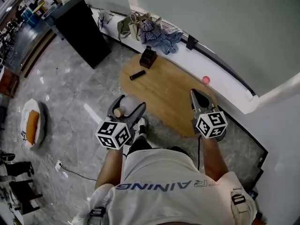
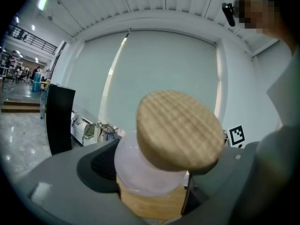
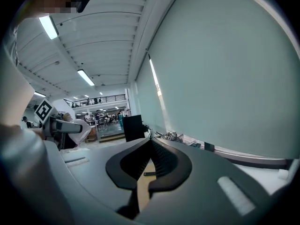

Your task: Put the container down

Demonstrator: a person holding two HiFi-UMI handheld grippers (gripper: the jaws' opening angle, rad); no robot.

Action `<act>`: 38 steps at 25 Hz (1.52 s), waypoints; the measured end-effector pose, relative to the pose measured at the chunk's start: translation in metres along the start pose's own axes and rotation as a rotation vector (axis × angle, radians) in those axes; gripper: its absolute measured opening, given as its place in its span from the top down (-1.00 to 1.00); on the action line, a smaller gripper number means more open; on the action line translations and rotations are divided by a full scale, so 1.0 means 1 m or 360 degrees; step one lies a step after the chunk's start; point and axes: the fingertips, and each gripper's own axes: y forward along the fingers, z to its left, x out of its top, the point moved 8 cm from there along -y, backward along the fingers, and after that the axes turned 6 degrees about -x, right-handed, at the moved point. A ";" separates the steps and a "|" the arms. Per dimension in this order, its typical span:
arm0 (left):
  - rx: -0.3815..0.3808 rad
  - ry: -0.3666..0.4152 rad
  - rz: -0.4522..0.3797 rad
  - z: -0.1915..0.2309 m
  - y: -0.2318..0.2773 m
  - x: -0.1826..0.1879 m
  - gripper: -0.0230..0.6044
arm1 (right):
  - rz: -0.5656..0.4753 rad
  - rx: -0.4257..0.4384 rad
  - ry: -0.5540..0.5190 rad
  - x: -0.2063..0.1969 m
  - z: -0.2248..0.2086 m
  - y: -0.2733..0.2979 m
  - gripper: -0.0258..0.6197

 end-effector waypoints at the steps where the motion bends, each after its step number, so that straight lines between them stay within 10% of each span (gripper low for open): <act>1: -0.0038 0.0006 0.0015 0.009 0.010 0.003 -0.38 | 0.0000 -0.0042 0.0000 0.001 -0.001 0.005 0.87; 19: -0.0700 0.0088 0.0220 0.157 0.192 0.080 -0.38 | 0.0014 -0.0772 0.0054 0.035 0.011 0.107 0.87; 38: -0.0656 0.0175 0.0442 0.133 0.266 0.058 -0.38 | 0.0062 -0.0756 0.0224 0.004 -0.066 0.129 0.87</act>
